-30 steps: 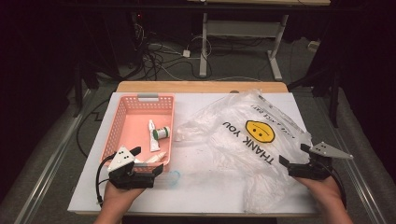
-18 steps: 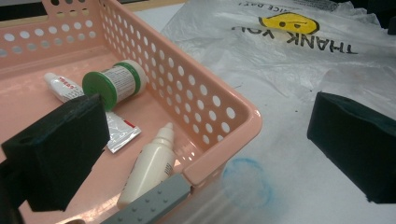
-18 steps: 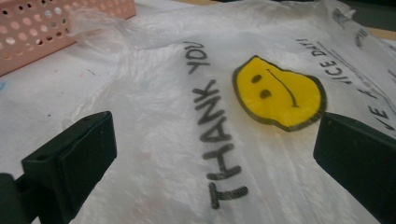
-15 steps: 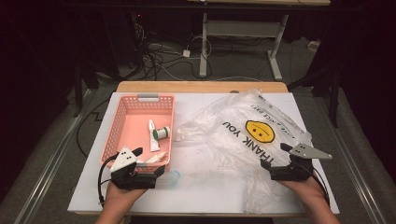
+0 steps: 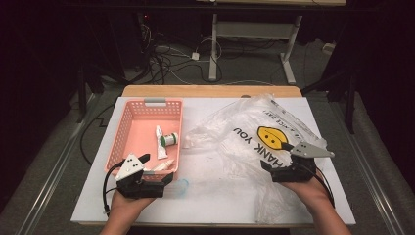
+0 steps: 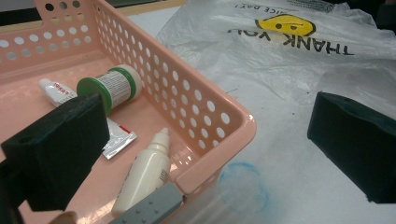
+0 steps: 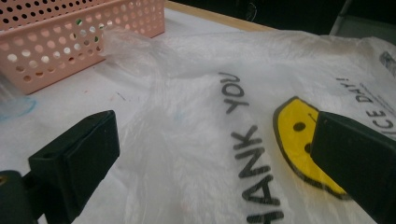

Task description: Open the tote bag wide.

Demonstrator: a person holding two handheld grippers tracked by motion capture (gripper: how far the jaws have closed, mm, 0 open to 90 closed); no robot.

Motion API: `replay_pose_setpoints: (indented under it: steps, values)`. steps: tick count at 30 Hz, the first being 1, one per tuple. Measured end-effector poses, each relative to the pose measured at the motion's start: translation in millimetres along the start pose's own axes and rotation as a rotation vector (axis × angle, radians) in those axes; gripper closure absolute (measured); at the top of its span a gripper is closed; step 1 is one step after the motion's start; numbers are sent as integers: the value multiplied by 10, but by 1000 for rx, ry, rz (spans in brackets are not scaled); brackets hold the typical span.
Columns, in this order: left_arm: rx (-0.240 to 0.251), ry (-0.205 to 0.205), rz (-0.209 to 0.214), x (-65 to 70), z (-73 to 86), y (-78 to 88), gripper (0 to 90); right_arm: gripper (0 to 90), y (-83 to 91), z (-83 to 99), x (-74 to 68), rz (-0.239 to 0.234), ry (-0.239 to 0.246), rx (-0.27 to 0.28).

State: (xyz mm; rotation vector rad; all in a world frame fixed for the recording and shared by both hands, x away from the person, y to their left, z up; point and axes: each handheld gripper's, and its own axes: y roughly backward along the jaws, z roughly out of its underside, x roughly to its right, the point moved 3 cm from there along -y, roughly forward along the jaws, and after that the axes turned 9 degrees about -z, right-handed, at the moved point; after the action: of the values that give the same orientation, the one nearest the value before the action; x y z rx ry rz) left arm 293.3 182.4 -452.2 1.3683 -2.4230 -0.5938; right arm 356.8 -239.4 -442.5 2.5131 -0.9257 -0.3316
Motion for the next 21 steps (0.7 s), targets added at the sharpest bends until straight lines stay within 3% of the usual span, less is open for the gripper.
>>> replay_pose_setpoints:
  steps: [4, 7, 9, 14, 17, 21]
  values:
    - [15, 10, -2, 9, -4, 30, 0, 45, -144, -138, 65, 5, -3, -4]
    - [4, 43, 29, 18, 8, 62, 0, 73, -251, -178, 120, 12, -21, -21]
    - [4, 52, 24, 7, 25, 93, 0, 93, -316, -168, 101, -13, -36, -26]
    - [-37, 35, 8, 5, 85, 131, 0, 168, -492, -92, -35, -100, -8, -109]
    - [-25, 39, 8, 16, 112, 150, 0, 190, -563, -48, -76, -150, -14, -149]
    - [-24, 38, -15, 24, 141, 150, 0, 193, -619, -6, -127, -176, 3, -193]
